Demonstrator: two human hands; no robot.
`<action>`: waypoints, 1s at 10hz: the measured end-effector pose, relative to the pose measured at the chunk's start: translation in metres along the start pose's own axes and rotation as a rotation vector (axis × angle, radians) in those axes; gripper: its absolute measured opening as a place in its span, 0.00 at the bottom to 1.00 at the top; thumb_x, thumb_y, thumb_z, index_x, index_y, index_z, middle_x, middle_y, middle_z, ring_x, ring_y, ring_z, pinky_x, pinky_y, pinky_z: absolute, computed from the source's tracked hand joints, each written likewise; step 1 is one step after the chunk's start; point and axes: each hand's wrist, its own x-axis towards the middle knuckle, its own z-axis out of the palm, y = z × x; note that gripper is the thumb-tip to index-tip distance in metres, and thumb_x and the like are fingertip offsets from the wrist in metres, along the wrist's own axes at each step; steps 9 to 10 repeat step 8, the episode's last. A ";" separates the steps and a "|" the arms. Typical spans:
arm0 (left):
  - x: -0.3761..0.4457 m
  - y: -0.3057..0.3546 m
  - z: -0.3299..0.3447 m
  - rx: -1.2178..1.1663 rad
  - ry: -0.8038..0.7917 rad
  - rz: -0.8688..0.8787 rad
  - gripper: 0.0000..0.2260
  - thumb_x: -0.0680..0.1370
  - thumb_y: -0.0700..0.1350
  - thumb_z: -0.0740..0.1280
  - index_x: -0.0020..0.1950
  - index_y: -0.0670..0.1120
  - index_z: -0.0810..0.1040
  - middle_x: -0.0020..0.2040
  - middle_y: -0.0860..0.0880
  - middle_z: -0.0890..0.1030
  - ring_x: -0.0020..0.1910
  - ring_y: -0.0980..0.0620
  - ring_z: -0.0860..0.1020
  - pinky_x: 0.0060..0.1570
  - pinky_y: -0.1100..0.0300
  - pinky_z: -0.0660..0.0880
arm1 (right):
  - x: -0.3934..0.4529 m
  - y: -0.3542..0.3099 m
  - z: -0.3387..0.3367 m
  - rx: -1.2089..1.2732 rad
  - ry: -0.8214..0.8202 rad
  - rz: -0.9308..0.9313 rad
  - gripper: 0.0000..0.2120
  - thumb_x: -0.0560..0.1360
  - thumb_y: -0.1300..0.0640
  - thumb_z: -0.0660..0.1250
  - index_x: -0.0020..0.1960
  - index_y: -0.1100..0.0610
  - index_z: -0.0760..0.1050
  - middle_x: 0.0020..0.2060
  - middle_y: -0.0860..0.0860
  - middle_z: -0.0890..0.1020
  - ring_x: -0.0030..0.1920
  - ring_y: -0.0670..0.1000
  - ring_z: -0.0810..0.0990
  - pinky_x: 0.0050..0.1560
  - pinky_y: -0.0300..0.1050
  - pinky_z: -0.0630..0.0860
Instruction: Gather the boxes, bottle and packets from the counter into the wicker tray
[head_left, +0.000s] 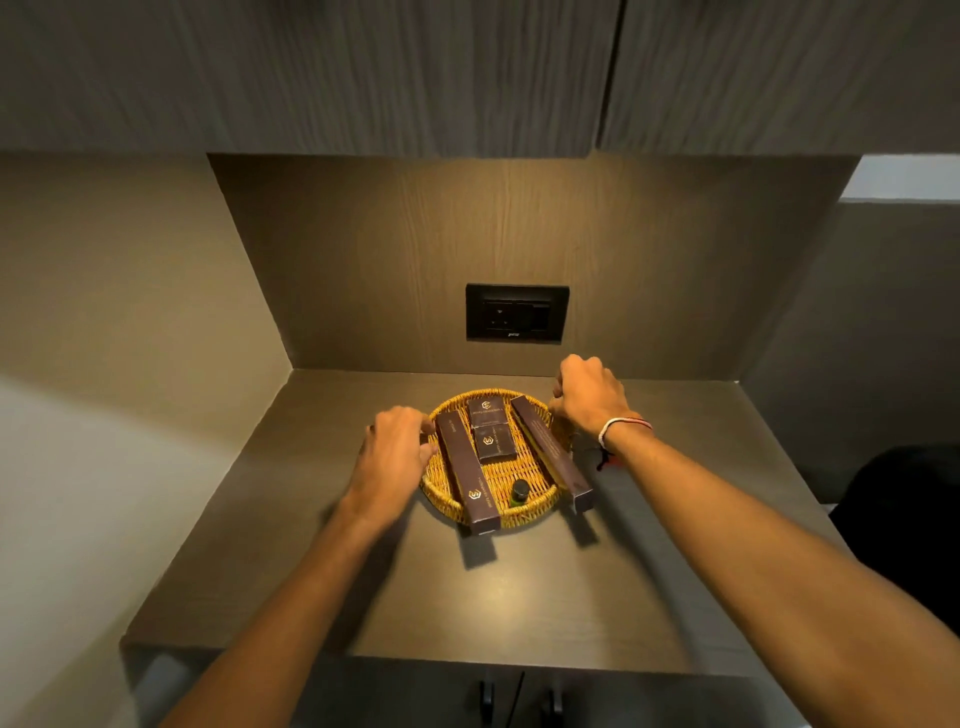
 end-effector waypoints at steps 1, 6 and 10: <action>0.001 -0.002 -0.001 -0.056 0.010 -0.025 0.14 0.75 0.41 0.73 0.60 0.43 0.81 0.53 0.43 0.85 0.49 0.50 0.81 0.43 0.61 0.72 | -0.008 0.003 0.000 0.032 0.002 0.038 0.12 0.74 0.55 0.75 0.51 0.60 0.77 0.48 0.59 0.82 0.50 0.61 0.83 0.52 0.59 0.82; 0.001 -0.006 -0.004 -0.008 0.001 0.015 0.07 0.78 0.46 0.70 0.53 0.45 0.83 0.51 0.45 0.85 0.50 0.47 0.83 0.40 0.57 0.75 | -0.046 -0.003 0.003 0.118 0.048 0.058 0.21 0.80 0.46 0.66 0.65 0.60 0.76 0.59 0.60 0.82 0.60 0.61 0.81 0.56 0.56 0.78; -0.014 0.001 -0.022 0.232 0.109 0.141 0.34 0.79 0.65 0.56 0.79 0.47 0.56 0.80 0.40 0.53 0.80 0.43 0.52 0.75 0.42 0.55 | -0.062 -0.013 -0.018 -0.061 0.263 -0.086 0.42 0.78 0.32 0.57 0.83 0.54 0.50 0.81 0.62 0.56 0.81 0.62 0.54 0.79 0.59 0.56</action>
